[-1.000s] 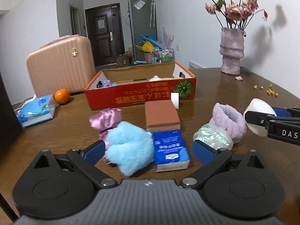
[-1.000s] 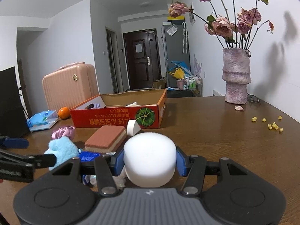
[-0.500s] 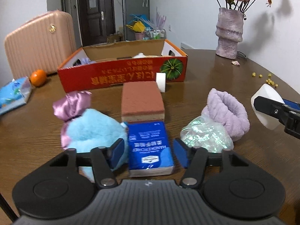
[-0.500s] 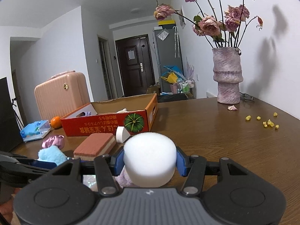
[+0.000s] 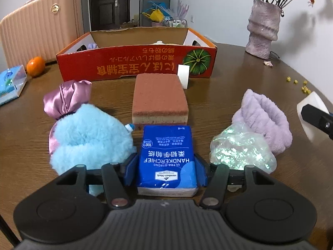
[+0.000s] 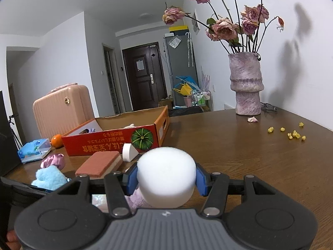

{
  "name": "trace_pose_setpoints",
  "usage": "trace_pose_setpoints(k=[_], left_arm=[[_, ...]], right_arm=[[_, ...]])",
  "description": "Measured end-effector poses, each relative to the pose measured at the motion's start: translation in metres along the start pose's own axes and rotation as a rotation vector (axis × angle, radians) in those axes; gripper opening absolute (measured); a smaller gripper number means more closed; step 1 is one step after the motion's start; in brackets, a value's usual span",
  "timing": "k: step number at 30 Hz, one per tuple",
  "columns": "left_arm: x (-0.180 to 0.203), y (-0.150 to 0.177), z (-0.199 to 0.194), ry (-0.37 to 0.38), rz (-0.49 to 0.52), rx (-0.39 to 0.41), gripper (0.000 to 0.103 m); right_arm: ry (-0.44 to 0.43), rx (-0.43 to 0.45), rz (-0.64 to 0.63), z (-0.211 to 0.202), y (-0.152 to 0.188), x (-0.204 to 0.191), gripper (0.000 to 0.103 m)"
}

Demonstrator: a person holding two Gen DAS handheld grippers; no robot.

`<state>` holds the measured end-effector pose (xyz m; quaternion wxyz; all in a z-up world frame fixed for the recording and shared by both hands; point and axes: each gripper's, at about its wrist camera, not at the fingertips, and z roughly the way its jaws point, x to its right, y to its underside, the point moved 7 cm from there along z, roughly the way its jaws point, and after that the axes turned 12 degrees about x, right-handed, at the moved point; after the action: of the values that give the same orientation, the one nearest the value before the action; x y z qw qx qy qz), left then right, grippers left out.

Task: Organize soft objects
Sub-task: 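Grasp the white round sponge with the right tool while the left tool grasps the blue handkerchief pack, then lift the white sponge and handkerchief pack toward the cardboard box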

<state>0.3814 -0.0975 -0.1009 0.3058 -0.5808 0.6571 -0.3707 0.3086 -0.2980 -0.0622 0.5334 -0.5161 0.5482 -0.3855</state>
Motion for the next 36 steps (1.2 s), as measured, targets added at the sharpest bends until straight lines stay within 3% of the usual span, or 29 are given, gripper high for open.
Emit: trace_pose_setpoints(k=[3,11,22,36], left_arm=[[-0.003,-0.001,0.0,0.011,-0.02,0.002,0.053],[-0.006,-0.002,-0.004,0.017,-0.034,0.022,0.052],[-0.007,-0.011,-0.031,0.029,-0.028,0.119,0.052],[-0.031,-0.034,-0.063,0.038,-0.024,0.234,0.052]], right_arm=[[0.005,0.001,0.001,0.001,0.0,0.001,0.054],[0.026,0.011,0.016,0.0,0.0,0.006,0.054],[0.058,0.025,0.006,-0.002,0.0,0.011,0.054],[0.002,0.033,-0.084,0.006,-0.018,-0.024,0.054]])
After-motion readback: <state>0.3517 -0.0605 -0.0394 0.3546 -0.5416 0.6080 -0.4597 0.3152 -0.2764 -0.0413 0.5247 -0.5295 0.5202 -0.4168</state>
